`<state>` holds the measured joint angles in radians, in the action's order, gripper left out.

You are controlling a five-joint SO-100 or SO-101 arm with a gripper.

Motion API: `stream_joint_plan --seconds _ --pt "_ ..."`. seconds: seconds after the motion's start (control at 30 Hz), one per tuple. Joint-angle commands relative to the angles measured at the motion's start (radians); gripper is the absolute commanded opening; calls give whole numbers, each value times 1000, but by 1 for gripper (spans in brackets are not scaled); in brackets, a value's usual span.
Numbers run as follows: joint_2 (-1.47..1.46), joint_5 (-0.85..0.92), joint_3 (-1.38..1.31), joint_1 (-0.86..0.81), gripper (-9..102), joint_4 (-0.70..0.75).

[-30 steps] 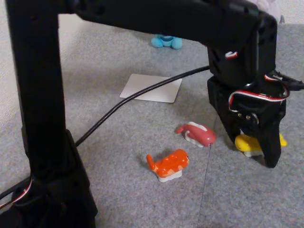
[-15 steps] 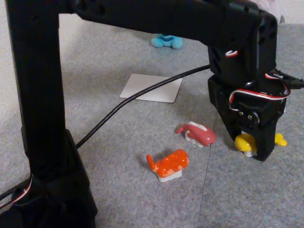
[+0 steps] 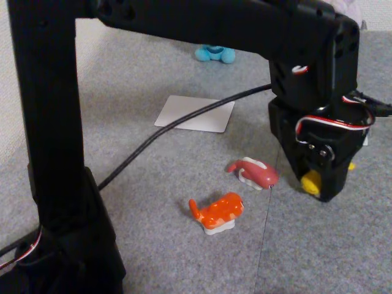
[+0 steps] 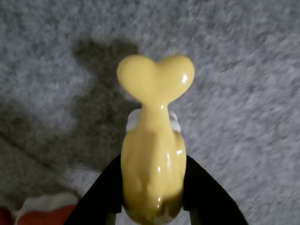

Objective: Wooper wants to eat egg sudhi, and Goomy wants to eat shrimp sushi

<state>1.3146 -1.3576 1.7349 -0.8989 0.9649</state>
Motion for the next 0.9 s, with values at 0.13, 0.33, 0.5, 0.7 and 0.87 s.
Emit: stream_joint_plan --seconds 0.13,0.33,0.5,0.7,0.87 --pt "353 -37 -41 106 4 106" --pt "597 -117 -41 350 4 210" --pt "644 -224 -41 603 4 239" --pt "551 -299 -41 769 4 222" --pt "426 -301 -41 799 4 189"
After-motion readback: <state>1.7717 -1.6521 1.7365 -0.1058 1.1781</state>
